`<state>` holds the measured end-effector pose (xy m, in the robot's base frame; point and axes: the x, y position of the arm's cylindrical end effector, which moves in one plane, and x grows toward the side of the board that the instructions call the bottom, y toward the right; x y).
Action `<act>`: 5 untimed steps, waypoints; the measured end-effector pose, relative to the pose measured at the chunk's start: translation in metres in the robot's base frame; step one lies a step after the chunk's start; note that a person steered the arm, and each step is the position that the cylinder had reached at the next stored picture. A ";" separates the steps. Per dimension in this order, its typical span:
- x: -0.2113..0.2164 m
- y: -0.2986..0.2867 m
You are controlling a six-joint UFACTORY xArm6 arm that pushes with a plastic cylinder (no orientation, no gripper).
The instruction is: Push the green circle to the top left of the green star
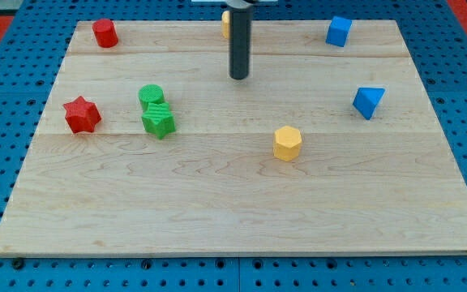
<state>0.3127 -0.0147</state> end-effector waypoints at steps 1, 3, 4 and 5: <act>0.003 -0.062; 0.057 -0.102; 0.021 -0.124; 0.053 -0.153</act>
<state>0.3655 -0.1677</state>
